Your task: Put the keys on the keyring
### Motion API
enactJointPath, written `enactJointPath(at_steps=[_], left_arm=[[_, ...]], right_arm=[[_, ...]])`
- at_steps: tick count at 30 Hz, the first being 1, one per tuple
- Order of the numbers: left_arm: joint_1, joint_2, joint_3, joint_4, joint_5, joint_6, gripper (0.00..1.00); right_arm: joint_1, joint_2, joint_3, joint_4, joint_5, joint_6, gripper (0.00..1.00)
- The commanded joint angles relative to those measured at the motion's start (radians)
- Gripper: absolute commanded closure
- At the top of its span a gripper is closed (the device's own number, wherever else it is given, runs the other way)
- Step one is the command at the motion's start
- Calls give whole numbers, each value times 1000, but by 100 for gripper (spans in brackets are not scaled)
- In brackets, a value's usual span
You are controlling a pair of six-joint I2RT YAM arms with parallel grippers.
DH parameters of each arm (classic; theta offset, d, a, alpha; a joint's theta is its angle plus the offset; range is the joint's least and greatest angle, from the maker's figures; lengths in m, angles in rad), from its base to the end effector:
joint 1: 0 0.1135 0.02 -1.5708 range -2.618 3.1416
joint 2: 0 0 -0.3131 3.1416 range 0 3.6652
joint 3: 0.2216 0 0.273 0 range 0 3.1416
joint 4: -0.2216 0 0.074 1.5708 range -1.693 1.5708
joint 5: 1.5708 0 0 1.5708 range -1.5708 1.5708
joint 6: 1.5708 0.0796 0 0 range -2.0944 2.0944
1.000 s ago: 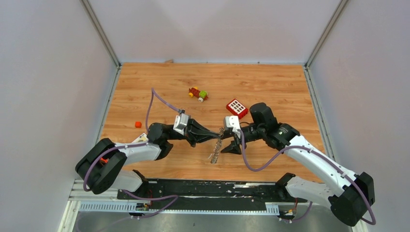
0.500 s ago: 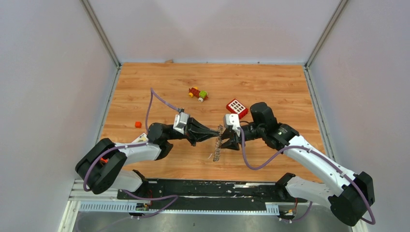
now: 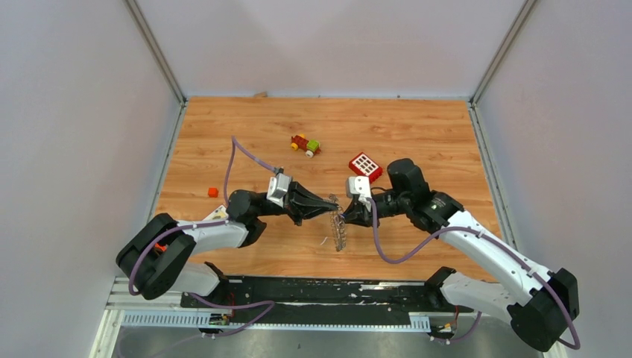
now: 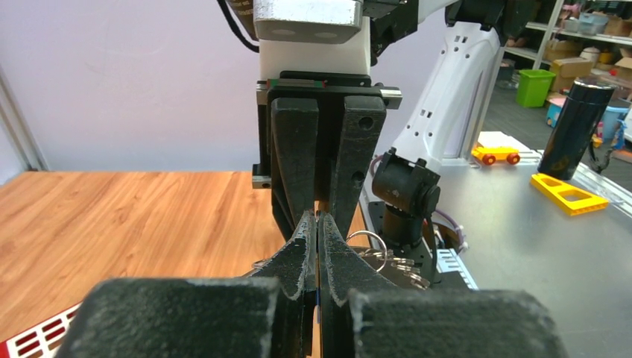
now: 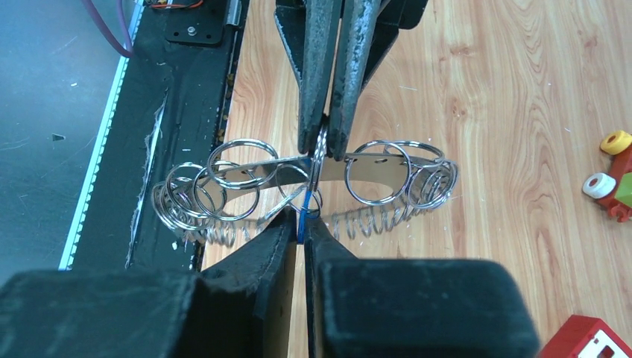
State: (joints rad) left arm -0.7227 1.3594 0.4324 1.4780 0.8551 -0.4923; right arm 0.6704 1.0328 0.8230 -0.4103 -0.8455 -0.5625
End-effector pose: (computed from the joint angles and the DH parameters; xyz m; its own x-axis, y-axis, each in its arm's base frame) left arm 0.1625 -0.2234 0.3087 -0.0870 -0.3368 -0.9376 0.9930 -0.1048 -0.0545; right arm 0.1477 0.1931 0.3119 0.0891 -0.3808 -0.9203 -0.9951 -0.0729 -0.0662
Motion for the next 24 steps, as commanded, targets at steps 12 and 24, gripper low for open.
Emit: enactJointPath(at_steps=[12, 24], left_arm=[[16, 5, 3, 127, 18, 18, 100], [15, 22, 15, 103, 50, 26, 100]], right_arm=[[-13, -94, 64, -195, 146, -153, 99], [-11, -51, 194, -343, 180, -181, 99]])
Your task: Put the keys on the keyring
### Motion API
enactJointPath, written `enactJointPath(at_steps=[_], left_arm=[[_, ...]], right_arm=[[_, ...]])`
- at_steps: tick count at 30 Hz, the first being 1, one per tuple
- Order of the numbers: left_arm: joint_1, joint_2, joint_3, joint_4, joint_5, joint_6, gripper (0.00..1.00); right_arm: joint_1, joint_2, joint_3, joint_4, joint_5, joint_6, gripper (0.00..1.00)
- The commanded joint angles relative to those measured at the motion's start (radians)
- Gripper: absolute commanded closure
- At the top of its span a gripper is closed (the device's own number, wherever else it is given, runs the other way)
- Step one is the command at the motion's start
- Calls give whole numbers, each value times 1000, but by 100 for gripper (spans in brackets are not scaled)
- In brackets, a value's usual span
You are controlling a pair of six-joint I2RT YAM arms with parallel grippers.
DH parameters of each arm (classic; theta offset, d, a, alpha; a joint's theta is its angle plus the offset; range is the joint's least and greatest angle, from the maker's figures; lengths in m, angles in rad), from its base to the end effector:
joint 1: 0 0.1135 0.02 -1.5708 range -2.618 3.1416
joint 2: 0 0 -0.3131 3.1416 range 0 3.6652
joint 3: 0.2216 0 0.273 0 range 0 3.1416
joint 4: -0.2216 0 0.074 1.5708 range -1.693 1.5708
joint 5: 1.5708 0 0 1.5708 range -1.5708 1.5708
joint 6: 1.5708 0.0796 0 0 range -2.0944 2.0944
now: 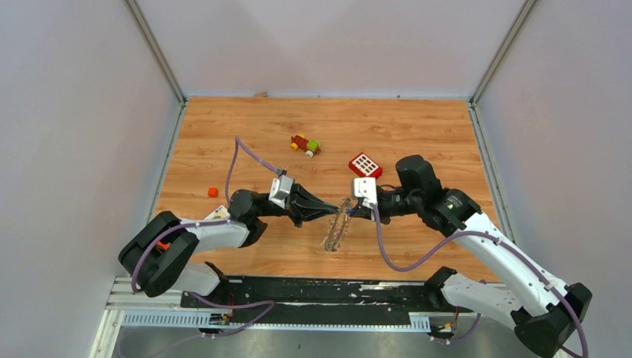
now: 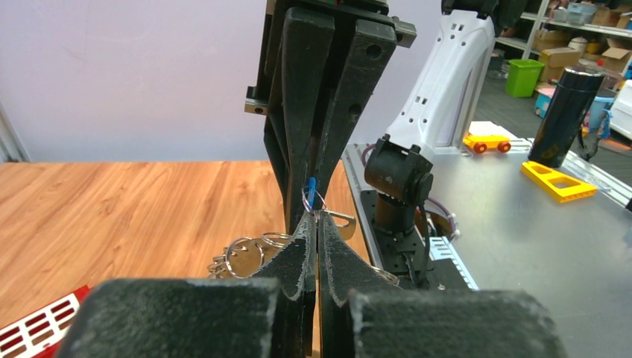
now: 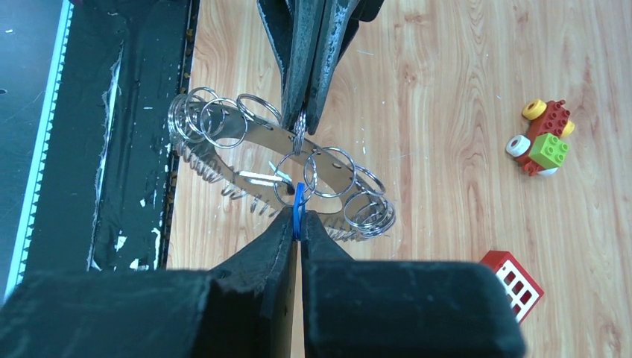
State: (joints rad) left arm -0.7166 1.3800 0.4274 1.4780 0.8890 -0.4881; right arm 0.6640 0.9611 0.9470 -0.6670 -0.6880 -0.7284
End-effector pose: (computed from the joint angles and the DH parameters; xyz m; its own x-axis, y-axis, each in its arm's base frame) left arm 0.1640 -0.2248 0.3009 -0.0976 -0.3069 -0.9467 0.9903 -0.1245 -0.0617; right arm 0.1367 0.1711 0.3411 0.2055 -0.4922 -0.8459 -0.9753 -0.0312 -0.2188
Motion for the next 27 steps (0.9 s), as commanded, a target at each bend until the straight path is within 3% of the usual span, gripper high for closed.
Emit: enactJointPath(at_steps=[1, 19, 27], left_arm=[[9, 3, 20, 102, 19, 21, 100], [9, 7, 31, 65, 26, 35, 100], [9, 4, 30, 46, 21, 47, 100]], right_arm=[[-6, 34, 82, -93, 17, -8, 99], [27, 178, 193, -130, -23, 64, 99], [28, 148, 211, -151, -21, 51, 99]])
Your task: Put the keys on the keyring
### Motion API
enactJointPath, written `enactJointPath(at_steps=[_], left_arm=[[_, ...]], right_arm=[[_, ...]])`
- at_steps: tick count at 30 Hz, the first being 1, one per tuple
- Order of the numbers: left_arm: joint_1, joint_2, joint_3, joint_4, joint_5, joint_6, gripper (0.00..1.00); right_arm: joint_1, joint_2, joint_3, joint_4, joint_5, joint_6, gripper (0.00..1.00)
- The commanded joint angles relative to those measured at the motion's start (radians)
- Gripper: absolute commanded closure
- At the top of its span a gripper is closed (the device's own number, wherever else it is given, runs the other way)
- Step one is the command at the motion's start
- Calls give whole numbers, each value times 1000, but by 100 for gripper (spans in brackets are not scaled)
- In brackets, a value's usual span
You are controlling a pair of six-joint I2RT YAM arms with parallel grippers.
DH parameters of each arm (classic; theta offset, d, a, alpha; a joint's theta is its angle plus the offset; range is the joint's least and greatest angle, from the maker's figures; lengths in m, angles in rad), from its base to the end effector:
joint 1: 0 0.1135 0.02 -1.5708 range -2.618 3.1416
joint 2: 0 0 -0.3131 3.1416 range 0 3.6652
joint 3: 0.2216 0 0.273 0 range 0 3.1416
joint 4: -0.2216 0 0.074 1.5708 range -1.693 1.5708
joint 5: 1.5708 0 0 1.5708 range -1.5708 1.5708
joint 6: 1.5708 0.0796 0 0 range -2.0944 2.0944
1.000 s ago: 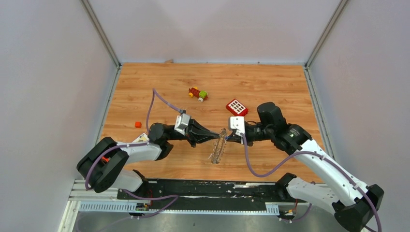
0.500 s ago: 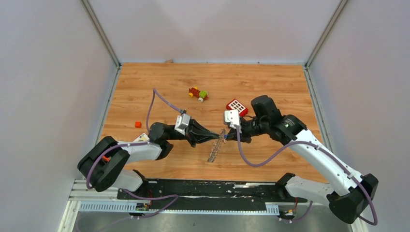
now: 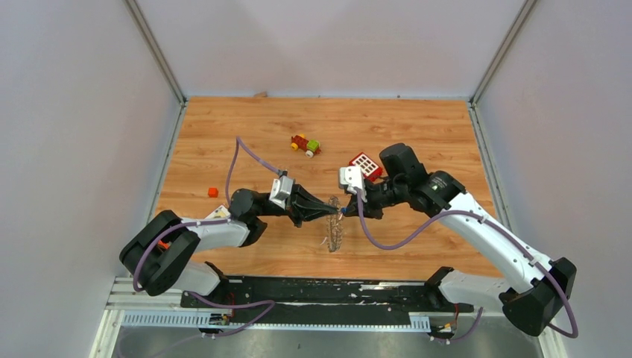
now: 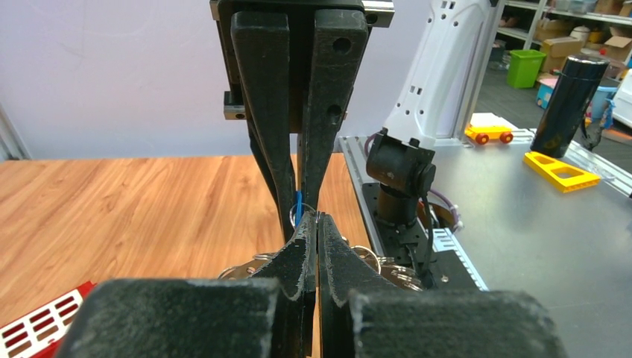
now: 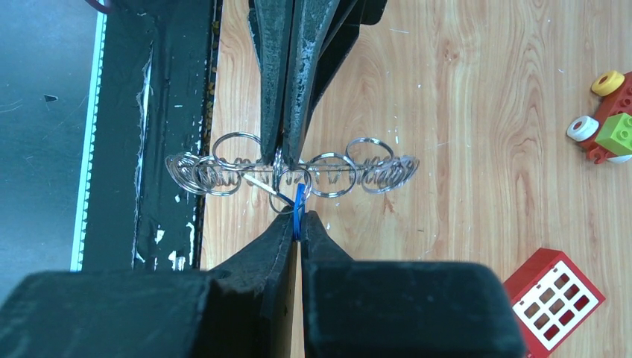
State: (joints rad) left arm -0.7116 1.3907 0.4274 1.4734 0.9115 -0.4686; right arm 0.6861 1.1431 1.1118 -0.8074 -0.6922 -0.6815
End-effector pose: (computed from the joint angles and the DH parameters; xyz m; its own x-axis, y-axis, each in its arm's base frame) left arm 0.1652 -0.2255 0.2971 -0.0867 -0.2906 -0.9529 0.9900 -0.1320 -0.0498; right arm 0.1602 0.1968 0.3494 0.0682 -0.5709 -0.8182 -0.9977 -0.0441 -0.0524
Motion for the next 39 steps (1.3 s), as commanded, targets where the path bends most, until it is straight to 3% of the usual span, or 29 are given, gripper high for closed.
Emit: enactJointPath(at_steps=[1, 13, 25, 32, 37, 39], left_arm=[[4, -7, 30, 49, -2, 28, 100], [4, -3, 30, 48, -11, 32, 100], [4, 2, 52, -20, -7, 58, 98], [7, -26, 60, -65, -4, 85, 69], [42, -96, 60, -164, -19, 161, 27], [78, -136, 62, -225, -29, 192, 17]], right_arm=[[5, -39, 49, -15, -15, 2, 99], [5, -78, 48, -49, -6, -34, 100], [6, -7, 119, -59, -31, 13, 100], [6, -1, 149, -75, 41, 14, 100], [-1, -11, 154, -108, 164, 4, 100], [-5, 5, 166, -131, 225, 1, 100]])
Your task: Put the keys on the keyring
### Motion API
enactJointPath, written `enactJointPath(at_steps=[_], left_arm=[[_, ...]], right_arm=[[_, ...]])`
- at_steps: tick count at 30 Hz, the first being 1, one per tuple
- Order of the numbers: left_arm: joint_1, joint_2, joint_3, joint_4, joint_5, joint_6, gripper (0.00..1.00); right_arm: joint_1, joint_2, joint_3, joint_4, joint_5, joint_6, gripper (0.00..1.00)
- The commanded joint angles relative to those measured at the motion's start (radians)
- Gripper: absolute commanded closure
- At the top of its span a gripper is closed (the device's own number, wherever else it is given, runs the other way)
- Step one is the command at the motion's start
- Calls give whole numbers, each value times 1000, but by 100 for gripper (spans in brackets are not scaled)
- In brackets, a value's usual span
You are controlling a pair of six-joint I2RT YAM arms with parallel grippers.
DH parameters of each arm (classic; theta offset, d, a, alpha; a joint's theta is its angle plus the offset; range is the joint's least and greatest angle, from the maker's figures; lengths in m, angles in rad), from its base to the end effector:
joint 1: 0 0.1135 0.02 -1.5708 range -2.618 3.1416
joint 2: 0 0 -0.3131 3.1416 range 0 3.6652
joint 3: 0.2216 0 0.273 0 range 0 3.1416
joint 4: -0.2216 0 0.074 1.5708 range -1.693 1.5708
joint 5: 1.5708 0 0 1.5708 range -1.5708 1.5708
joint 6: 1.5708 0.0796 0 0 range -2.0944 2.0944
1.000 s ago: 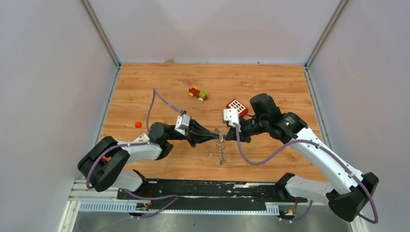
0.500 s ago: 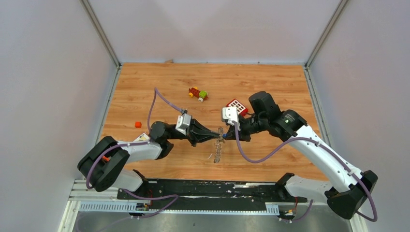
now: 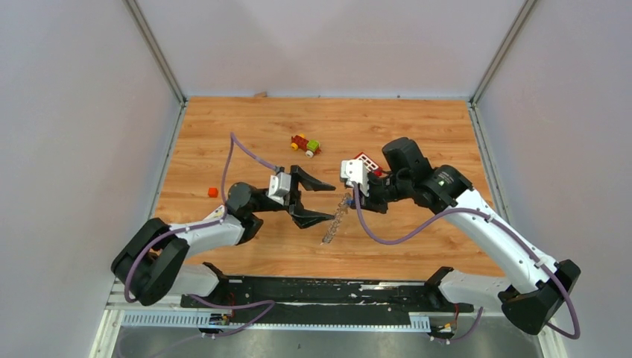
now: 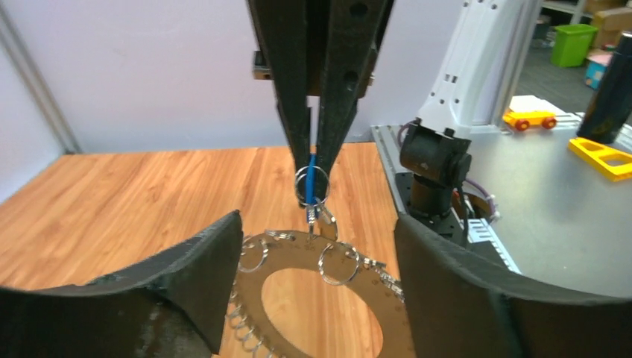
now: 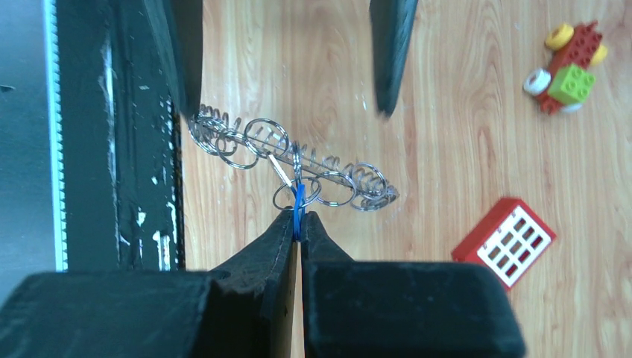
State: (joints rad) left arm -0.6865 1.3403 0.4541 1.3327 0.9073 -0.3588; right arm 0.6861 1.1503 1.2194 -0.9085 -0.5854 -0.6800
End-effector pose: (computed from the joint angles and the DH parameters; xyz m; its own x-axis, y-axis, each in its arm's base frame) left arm 0.1724 -0.2224 0.3031 -0.0174 -0.2654 -0.9640 0.9974 -0.0718 0.0018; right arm 0.1636 0.1908 0.3731 0.0638 -0.6251 -0.7779 -0.9947 0.0232 -0.1002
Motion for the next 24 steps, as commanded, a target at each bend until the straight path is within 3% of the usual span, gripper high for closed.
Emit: enactJointPath(at_steps=[1, 6, 12, 16, 24], left_arm=[[71, -109, 37, -131, -32, 105, 14], [156, -278, 73, -489, -155, 302, 9], [207, -319, 220, -934, -385, 406, 6], [209, -338, 234, -1005, -492, 432, 5], [209, -336, 236, -1003, -470, 414, 4]], right_arm=[[-5, 13, 69, -45, 146, -5, 100], [-7, 99, 104, -48, 178, 10, 100], [-5, 218, 162, -14, 146, 31, 100], [-8, 268, 153, -31, 209, 16, 100], [-147, 323, -10, -72, 374, -103, 100]])
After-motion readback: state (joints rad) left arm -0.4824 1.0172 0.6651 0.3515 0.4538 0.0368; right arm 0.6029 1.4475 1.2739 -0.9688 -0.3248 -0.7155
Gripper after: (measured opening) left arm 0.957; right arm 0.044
